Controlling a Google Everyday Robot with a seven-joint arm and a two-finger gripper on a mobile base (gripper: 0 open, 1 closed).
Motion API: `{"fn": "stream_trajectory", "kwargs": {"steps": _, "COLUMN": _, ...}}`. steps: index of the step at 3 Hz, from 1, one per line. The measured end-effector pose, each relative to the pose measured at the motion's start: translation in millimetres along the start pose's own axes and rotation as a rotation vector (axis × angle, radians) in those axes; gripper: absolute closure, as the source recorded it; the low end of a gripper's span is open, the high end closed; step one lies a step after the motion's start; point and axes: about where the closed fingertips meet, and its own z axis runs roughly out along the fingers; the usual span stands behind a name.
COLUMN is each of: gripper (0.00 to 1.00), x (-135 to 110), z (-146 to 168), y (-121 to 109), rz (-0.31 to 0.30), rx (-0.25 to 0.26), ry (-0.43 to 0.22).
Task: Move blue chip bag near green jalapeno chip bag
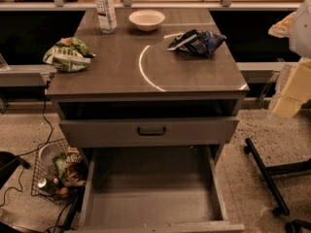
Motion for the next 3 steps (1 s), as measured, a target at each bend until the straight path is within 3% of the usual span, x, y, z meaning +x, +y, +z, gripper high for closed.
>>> {"fn": "stream_trajectory", "kwargs": {"steps": 1, "gripper": 0.00, "x": 0, "z": 0, "y": -1, "rz": 0.003, "rx": 0.005, "ry": 0.000}}
{"fn": "stream_trajectory", "kwargs": {"steps": 2, "gripper": 0.00, "x": -1, "z": 10, "y": -16, "rz": 0.057, "rx": 0.087, "ry": 0.004}}
{"fn": "stream_trajectory", "kwargs": {"steps": 3, "gripper": 0.00, "x": 7, "z": 42, "y": -59, "rz": 0.164, "rx": 0.208, "ry": 0.024}}
